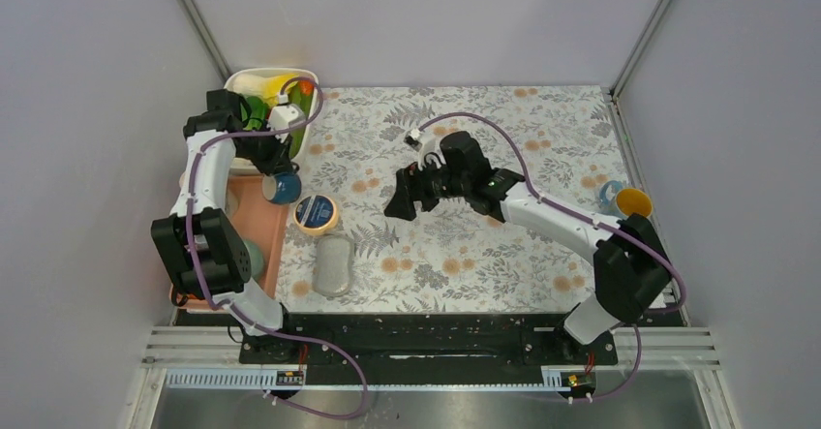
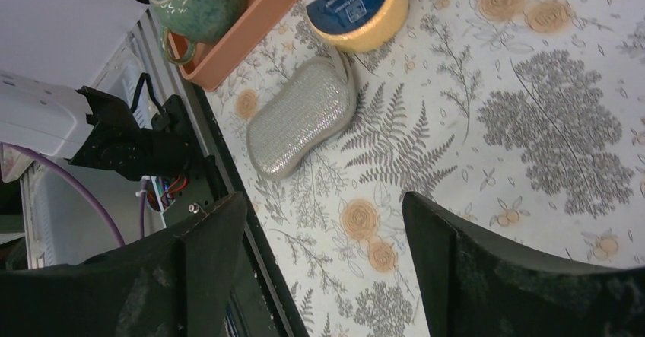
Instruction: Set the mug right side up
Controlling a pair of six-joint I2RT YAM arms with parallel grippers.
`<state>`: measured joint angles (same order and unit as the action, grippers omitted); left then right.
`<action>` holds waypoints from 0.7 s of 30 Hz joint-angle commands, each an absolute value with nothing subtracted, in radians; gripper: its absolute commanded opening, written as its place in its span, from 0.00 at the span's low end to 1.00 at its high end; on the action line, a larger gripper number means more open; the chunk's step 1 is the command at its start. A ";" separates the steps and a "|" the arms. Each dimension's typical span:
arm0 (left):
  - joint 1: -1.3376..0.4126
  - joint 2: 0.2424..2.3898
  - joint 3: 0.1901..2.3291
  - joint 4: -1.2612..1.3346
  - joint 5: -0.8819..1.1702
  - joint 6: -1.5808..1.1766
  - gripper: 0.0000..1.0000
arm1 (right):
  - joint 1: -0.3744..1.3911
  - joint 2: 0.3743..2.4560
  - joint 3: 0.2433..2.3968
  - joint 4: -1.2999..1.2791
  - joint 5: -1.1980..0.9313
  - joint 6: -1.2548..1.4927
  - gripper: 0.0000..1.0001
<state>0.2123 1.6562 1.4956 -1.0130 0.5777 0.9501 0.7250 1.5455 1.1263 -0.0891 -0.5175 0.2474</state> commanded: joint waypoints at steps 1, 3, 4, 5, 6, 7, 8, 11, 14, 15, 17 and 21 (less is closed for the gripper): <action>0.203 1.566 1.520 -0.942 0.784 0.789 0.00 | 0.771 1.627 1.242 0.032 -0.531 0.275 0.84; 0.196 1.558 1.519 -0.914 0.811 0.729 0.00 | 0.780 1.674 1.275 0.091 -0.548 0.302 0.85; 0.189 1.554 1.521 -0.913 0.828 0.712 0.00 | 0.781 1.696 1.290 0.127 -0.563 0.318 0.85; 0.181 1.551 1.524 -0.913 0.847 0.689 0.00 | 0.782 1.717 1.300 0.164 -0.570 0.336 0.86; 0.171 1.546 1.528 -0.910 0.868 0.672 0.00 | 0.782 1.737 1.314 0.191 -0.572 0.347 0.86; 0.161 1.542 1.533 -0.906 0.895 0.648 0.00 | 0.782 1.758 1.328 0.220 -0.575 0.357 0.86; 0.150 1.536 1.535 -0.897 0.918 0.622 0.00 | 0.781 1.777 1.347 0.252 -0.582 0.368 0.87; 0.111 1.511 1.536 -0.871 0.977 0.564 0.00 | 0.782 1.834 1.402 0.338 -0.616 0.432 0.87; 0.082 1.487 1.523 -0.813 1.017 0.494 0.00 | 0.787 1.879 1.437 0.422 -0.646 0.490 0.87; 0.076 1.483 1.522 -0.794 1.029 0.472 0.00 | 0.787 1.893 1.449 0.433 -0.653 0.501 0.87; 0.063 1.476 1.521 -0.765 1.048 0.434 0.00 | 0.791 1.918 1.469 0.432 -0.661 0.511 0.86; 0.048 1.468 1.517 -0.730 1.087 0.379 0.00 | 0.795 1.939 1.480 0.463 -0.690 0.534 0.79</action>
<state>0.0551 1.5181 1.4956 -0.8352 0.9638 0.4717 0.7799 1.9205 1.4330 0.3538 -0.6331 0.4812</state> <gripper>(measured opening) 0.178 0.831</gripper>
